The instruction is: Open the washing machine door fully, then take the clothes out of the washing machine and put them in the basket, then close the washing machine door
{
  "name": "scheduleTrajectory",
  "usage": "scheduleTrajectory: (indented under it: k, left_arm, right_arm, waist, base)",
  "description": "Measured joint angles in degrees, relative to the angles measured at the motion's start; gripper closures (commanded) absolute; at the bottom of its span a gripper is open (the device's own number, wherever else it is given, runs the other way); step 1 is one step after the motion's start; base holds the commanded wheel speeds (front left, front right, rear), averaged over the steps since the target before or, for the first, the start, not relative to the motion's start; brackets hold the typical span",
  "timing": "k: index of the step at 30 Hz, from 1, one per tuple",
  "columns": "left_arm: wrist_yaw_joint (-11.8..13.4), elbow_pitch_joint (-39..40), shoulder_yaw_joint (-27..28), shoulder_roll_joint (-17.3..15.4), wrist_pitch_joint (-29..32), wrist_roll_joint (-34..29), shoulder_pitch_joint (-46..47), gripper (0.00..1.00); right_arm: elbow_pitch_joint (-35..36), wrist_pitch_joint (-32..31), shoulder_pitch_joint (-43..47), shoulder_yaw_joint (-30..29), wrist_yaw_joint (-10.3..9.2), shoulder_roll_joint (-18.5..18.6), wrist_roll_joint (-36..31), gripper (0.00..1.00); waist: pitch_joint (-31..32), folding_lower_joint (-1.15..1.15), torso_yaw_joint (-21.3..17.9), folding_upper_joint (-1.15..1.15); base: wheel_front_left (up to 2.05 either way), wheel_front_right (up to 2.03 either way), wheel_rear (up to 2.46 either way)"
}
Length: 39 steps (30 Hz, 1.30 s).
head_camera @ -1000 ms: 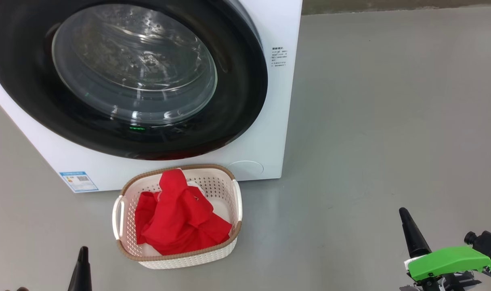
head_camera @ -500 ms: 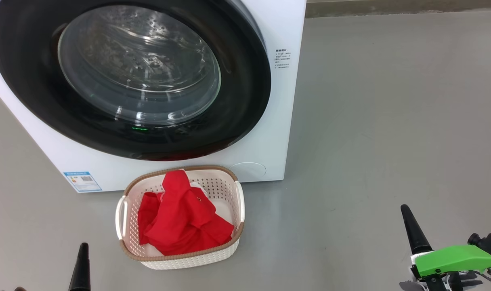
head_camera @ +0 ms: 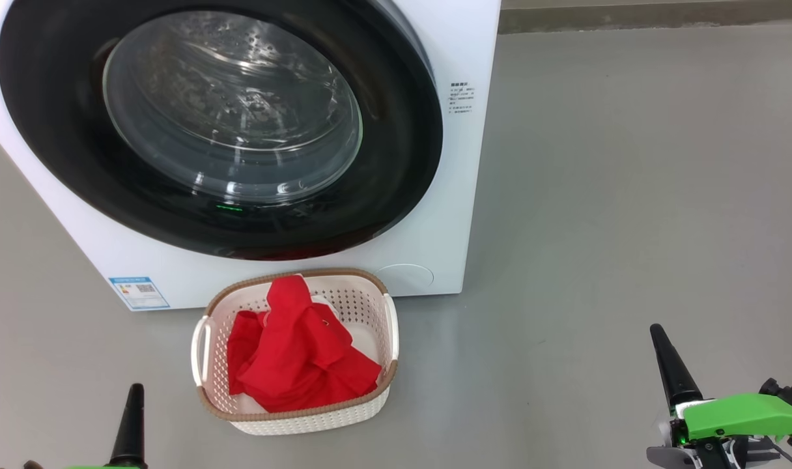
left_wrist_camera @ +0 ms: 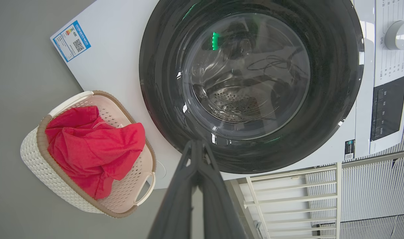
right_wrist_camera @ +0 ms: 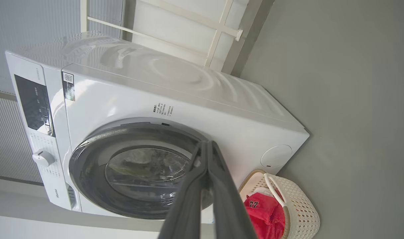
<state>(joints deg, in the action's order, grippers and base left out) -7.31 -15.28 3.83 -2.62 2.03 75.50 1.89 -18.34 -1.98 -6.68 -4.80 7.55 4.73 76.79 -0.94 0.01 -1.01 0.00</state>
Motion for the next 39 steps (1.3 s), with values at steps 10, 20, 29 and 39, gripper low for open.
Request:
scheduleTrajectory:
  k: [10,20,29,39]
  left_arm:
    - [0.0,0.0,0.3,0.2,1.6,6.3,0.6,1.00]
    - [0.0,0.0,0.6,0.5,3.5,13.2,1.2,1.00]
    - [0.0,0.0,0.8,0.6,4.3,16.5,2.2,1.00]
    - [0.0,0.0,0.8,0.6,4.3,16.5,2.2,1.00]
  right_arm:
    - [0.9,-1.6,0.9,-1.3,-0.01,-0.8,5.8,1.00]
    - [2.0,-3.5,0.9,-2.2,-0.01,-1.4,12.0,1.00]
    - [2.6,-4.1,0.9,-3.0,-0.01,-1.9,15.1,1.00]
    - [2.6,-4.1,0.9,-3.0,-0.01,-2.0,15.1,1.00]
  waist:
    - [0.3,0.00,0.4,0.00]
    - [0.6,0.00,0.8,0.00]
    - [0.8,0.00,1.0,0.00]
    - [0.8,0.00,1.0,0.00]
  base:
    - [0.00,0.00,0.00]
    - [0.00,0.00,0.00]
    - [0.00,0.00,0.00]
    - [0.00,0.00,0.00]
